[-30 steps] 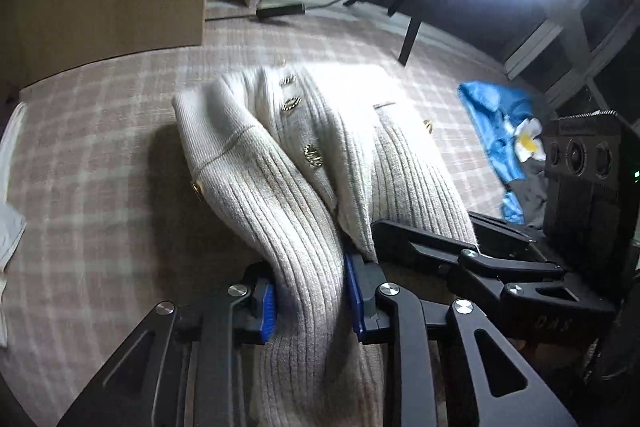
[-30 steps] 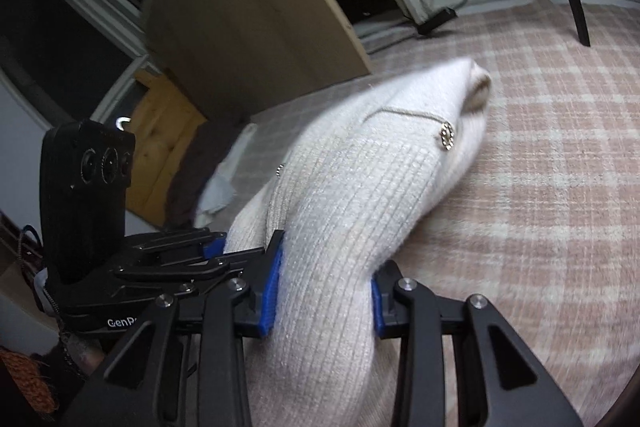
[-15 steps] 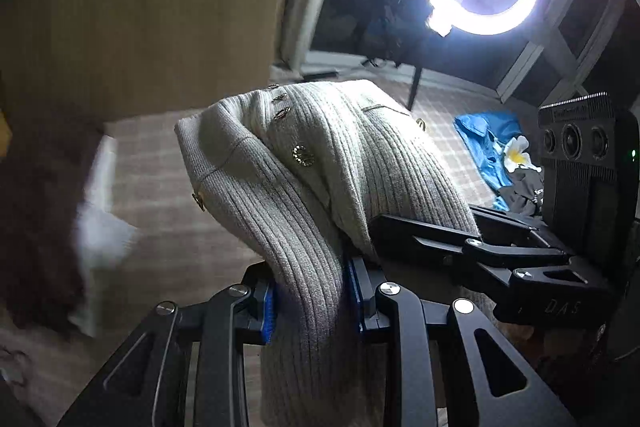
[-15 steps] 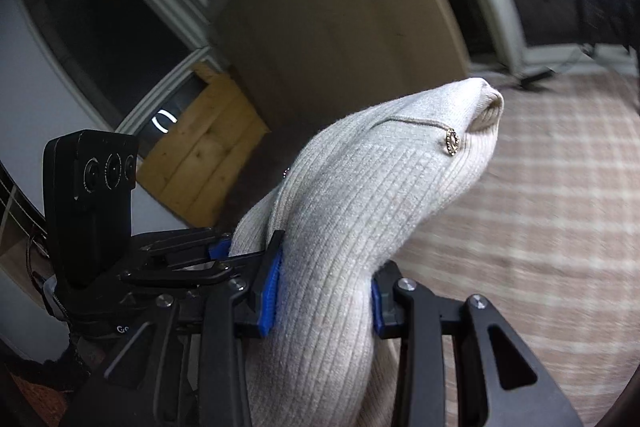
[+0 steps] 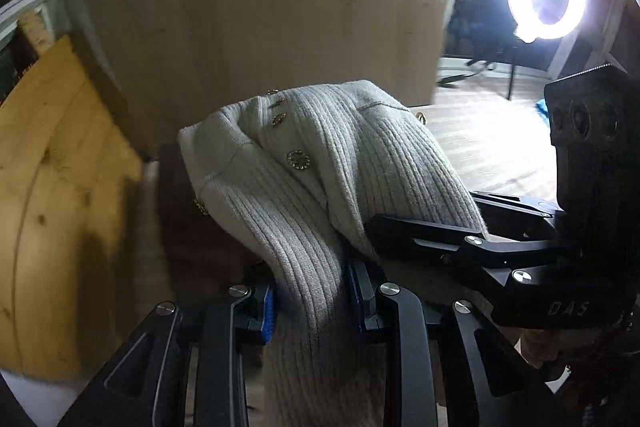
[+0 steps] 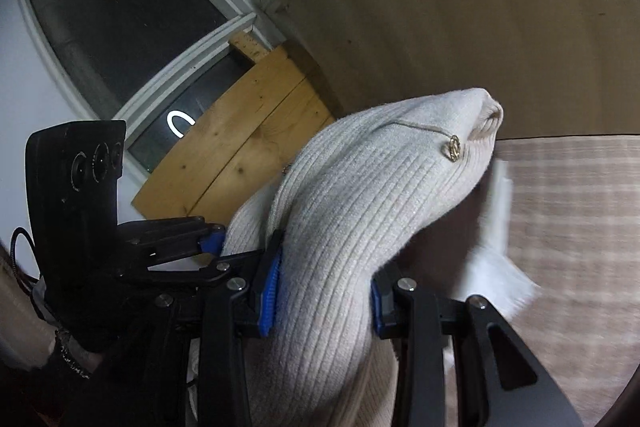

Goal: Fold clothes
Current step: 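Carry the cardigan to the clothes pile by the headboard and release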

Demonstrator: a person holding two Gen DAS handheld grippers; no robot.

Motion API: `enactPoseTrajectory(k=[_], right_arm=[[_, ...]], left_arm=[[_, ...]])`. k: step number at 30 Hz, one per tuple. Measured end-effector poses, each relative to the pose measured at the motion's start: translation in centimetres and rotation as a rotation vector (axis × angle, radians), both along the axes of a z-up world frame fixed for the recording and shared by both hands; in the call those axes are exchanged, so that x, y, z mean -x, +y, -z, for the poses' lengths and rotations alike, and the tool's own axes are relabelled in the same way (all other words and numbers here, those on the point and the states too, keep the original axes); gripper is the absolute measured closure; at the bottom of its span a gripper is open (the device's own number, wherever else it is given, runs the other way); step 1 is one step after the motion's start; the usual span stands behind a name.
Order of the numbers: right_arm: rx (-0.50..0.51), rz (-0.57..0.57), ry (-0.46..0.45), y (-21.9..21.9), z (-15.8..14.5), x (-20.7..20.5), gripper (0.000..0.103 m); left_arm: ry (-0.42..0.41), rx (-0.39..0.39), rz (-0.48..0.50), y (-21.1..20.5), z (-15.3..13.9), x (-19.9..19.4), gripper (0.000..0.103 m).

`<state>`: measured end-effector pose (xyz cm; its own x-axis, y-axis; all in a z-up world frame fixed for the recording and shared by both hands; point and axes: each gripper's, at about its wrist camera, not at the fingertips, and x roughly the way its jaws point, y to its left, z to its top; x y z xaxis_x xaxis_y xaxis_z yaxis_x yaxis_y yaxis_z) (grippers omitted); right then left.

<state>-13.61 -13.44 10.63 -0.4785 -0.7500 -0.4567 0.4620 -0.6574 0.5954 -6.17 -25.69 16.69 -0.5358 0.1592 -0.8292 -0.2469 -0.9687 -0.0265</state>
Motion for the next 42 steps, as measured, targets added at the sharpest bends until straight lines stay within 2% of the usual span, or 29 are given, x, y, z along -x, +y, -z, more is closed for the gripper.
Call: enactPoseTrajectory(k=[3, 4, 5, 6, 7, 8, 9, 10, 11, 14, 17, 20, 22, 24, 27, 29, 32, 36, 39, 42], right_arm=[[-0.045, 0.009, 0.012, -2.8, 0.5, 1.4, 0.069], [-0.090, 0.001, -0.018, -3.2, 1.5, 2.0, 0.069], [-0.135, -0.007, -0.049, -3.6, 2.5, 2.5, 0.069], [-0.181, -0.015, -0.080, -3.9, 3.5, 3.1, 0.067], [-0.220, -0.017, -0.118, -4.1, 4.5, 3.6, 0.065], [-0.233, 0.003, -0.189, -3.1, 5.7, 3.6, 0.065], [-0.231, 0.022, -0.248, -2.0, 6.6, 3.6, 0.065], [-0.168, 0.039, -0.254, -0.5, 6.5, 3.0, 0.065], [-0.129, 0.062, -0.242, 0.8, 5.9, 2.4, 0.065], [-0.155, 0.102, -0.158, 2.5, 2.9, 1.1, 0.065], [-0.194, 0.082, -0.052, 1.4, 0.3, 0.8, 0.065], [-0.272, 0.064, 0.031, -0.4, -1.1, 2.0, 0.065], [-0.310, 0.045, 0.054, -1.9, -0.9, 3.7, 0.065], [-0.339, 0.017, 0.054, -3.2, -0.3, 5.7, 0.065], [-0.402, 0.009, 0.033, -3.5, 1.4, 7.9, 0.065], [-0.435, 0.021, -0.022, -3.3, 3.4, 9.6, 0.065], [-0.393, 0.012, -0.053, -2.1, 4.9, 10.1, 0.064], [-0.421, 0.008, -0.036, -1.4, 3.1, 8.5, 0.064], [-0.404, -0.013, -0.020, -0.8, 2.4, 4.8, 0.064], [-0.388, -0.033, -0.005, -0.1, 1.7, 1.1, 0.063]], left_arm=[[0.011, 0.018, 0.015, -2.6, 1.4, 1.4, 0.076], [0.020, 0.032, 0.025, -3.2, 2.0, 1.8, 0.072], [-0.018, 0.068, 0.007, -4.0, 3.5, 2.4, 0.065], [-0.063, 0.109, -0.016, -4.9, 5.3, 3.0, 0.064], [-0.126, 0.128, -0.062, -6.1, 6.9, 3.3, 0.069], [-0.173, 0.103, -0.102, -7.5, 8.0, 3.2, 0.068], [-0.171, 0.057, -0.125, -8.7, 8.0, 2.5, 0.066], [-0.161, 0.007, -0.145, -9.9, 7.8, 1.8, 0.065], [-0.144, -0.010, -0.152, -10.3, 7.3, 1.2, 0.066], [-0.052, -0.017, -0.130, -10.6, 4.7, -0.7, 0.063], [-0.003, -0.058, -0.087, -9.9, 2.9, -0.8, 0.061], [0.008, -0.054, -0.076, -9.2, 2.2, 1.4, 0.060], [0.009, -0.055, -0.062, -8.3, 2.4, 3.7, 0.060], [0.010, -0.057, -0.047, -7.5, 2.7, 6.1, 0.060], [-0.044, -0.061, -0.043, -7.0, 4.9, 8.1, 0.059], [-0.099, -0.029, -0.053, -7.2, 7.3, 9.2, 0.051], [-0.107, -0.067, -0.060, -8.0, 8.9, 9.3, 0.048], [-0.099, -0.089, -0.090, -8.3, 6.9, 7.4, 0.049], [-0.056, -0.085, -0.074, -7.9, 4.8, 3.8, 0.048], [-0.057, -0.116, -0.074, -7.6, 4.8, 0.3, 0.045]])
